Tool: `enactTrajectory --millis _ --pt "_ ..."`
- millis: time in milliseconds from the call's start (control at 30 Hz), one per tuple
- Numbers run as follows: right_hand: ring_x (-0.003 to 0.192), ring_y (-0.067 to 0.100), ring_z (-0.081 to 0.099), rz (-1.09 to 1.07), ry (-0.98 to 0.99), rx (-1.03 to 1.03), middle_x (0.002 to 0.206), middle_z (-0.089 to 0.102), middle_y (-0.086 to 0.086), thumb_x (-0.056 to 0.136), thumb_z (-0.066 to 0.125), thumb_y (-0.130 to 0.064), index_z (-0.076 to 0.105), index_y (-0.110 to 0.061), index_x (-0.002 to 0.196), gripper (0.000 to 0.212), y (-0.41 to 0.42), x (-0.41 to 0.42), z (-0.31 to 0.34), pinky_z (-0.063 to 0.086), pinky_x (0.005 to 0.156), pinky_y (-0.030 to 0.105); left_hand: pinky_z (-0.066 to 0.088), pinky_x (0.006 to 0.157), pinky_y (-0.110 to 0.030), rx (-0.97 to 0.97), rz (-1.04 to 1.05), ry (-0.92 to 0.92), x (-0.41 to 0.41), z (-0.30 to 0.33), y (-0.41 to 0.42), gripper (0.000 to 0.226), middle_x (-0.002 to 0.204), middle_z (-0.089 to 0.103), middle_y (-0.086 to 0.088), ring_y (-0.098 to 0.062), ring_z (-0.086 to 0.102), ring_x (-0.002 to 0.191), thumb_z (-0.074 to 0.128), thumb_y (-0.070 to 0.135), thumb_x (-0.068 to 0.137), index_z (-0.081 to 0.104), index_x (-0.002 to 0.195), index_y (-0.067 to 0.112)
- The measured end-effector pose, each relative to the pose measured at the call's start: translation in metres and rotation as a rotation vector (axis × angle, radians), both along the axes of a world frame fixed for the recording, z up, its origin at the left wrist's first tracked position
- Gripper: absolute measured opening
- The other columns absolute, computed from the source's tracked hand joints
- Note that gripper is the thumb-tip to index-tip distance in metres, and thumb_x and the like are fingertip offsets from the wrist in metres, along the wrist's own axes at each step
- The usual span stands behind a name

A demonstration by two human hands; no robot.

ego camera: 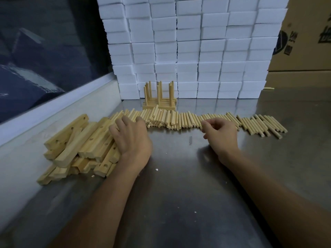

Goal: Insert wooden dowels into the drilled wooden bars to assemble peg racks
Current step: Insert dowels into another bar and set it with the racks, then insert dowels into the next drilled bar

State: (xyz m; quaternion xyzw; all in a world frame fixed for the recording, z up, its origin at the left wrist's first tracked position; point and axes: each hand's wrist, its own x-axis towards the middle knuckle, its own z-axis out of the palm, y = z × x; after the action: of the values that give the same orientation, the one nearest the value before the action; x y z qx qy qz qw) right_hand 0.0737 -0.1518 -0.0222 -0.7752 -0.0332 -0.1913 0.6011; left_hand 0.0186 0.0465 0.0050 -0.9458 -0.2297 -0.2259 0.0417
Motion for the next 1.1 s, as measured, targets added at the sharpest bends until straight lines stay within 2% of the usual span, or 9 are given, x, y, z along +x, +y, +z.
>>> enactTrajectory --millis 333,467,600,667,733,833,933,1033,1100 --pt "0.052 0.000 0.059 0.014 0.023 0.034 0.065 0.068 -0.003 0.090 0.065 -0.013 0.072 -0.015 0.080 0.013 0.000 -0.001 0.001 0.043 0.046 0.009 0.031 0.092 -0.044 0.007 -0.051 -0.116 0.001 0.004 0.000 0.018 0.089 0.068 -0.006 -0.029 0.055 0.099 0.058 0.012 0.086 0.059 0.103 0.018" --pt "0.049 0.000 0.058 0.026 0.024 0.035 0.061 0.067 -0.004 0.092 0.065 -0.015 0.070 -0.017 0.080 0.013 0.001 -0.001 0.000 0.044 0.046 0.009 0.029 0.091 -0.044 0.031 -0.070 -0.008 0.001 0.001 -0.006 0.009 0.099 0.062 -0.004 -0.027 0.052 0.103 0.060 0.022 0.085 0.063 0.094 0.022" --pt "0.050 0.000 0.058 0.028 0.024 0.028 0.061 0.067 -0.004 0.092 0.065 -0.016 0.070 -0.017 0.080 0.013 0.001 -0.001 0.000 0.044 0.047 0.010 0.028 0.095 -0.046 0.111 -0.075 0.073 0.004 -0.003 -0.008 0.019 0.120 0.055 -0.007 -0.028 0.043 0.114 0.062 0.036 0.087 0.066 0.100 0.023" --pt "0.050 0.000 0.059 0.025 0.018 0.025 0.063 0.067 -0.003 0.092 0.065 -0.016 0.070 -0.017 0.081 0.012 0.001 -0.001 0.000 0.045 0.048 0.011 0.027 0.093 -0.045 0.124 -0.107 0.067 0.005 -0.004 -0.008 0.015 0.115 0.057 -0.006 -0.026 0.044 0.109 0.062 0.037 0.088 0.063 0.095 0.024" --pt "0.051 0.000 0.059 0.025 0.016 0.035 0.063 0.068 -0.004 0.092 0.065 -0.015 0.071 -0.016 0.082 0.012 0.000 0.000 0.000 0.045 0.049 0.011 0.027 0.091 -0.045 0.106 -0.202 0.051 0.004 -0.006 -0.011 0.014 0.097 0.060 -0.002 -0.022 0.046 0.094 0.060 0.035 0.089 0.055 0.082 0.025" --pt "0.051 0.001 0.059 0.023 0.012 0.056 0.063 0.067 -0.003 0.091 0.064 -0.015 0.071 -0.015 0.083 0.011 0.000 0.001 -0.001 0.047 0.049 0.012 0.028 0.099 -0.047 0.028 -0.442 0.061 0.002 -0.009 -0.024 0.010 0.082 0.061 0.005 -0.021 0.058 0.084 0.058 0.032 0.093 0.057 0.089 0.024" --pt "0.050 0.001 0.058 0.021 -0.002 0.061 0.061 0.067 -0.004 0.091 0.064 -0.015 0.071 -0.016 0.083 0.011 0.000 0.002 -0.003 0.046 0.048 0.013 0.040 0.088 -0.040 -0.096 -0.545 0.018 0.004 -0.016 -0.030 0.012 0.096 0.064 0.002 -0.021 0.059 0.085 0.059 0.031 0.096 0.061 0.101 0.021" --pt "0.051 0.001 0.060 0.036 -0.019 0.038 0.061 0.068 -0.005 0.092 0.064 -0.018 0.070 -0.020 0.085 0.010 0.002 0.002 -0.003 0.046 0.048 0.012 0.047 0.072 -0.026 -0.463 -0.628 -0.057 0.006 -0.015 -0.030 0.018 0.098 0.060 0.008 -0.010 0.057 0.085 0.058 0.032 0.098 0.064 0.111 0.021" --pt "0.052 0.002 0.061 0.058 -0.029 0.017 0.062 0.068 -0.004 0.093 0.063 -0.021 0.069 -0.019 0.088 0.008 0.003 0.001 -0.003 0.045 0.048 0.013 0.045 0.059 -0.019 -0.721 -0.667 -0.133 0.007 -0.011 -0.032 0.018 0.089 0.060 0.012 -0.003 0.058 0.072 0.055 0.030 0.100 0.064 0.113 0.021"
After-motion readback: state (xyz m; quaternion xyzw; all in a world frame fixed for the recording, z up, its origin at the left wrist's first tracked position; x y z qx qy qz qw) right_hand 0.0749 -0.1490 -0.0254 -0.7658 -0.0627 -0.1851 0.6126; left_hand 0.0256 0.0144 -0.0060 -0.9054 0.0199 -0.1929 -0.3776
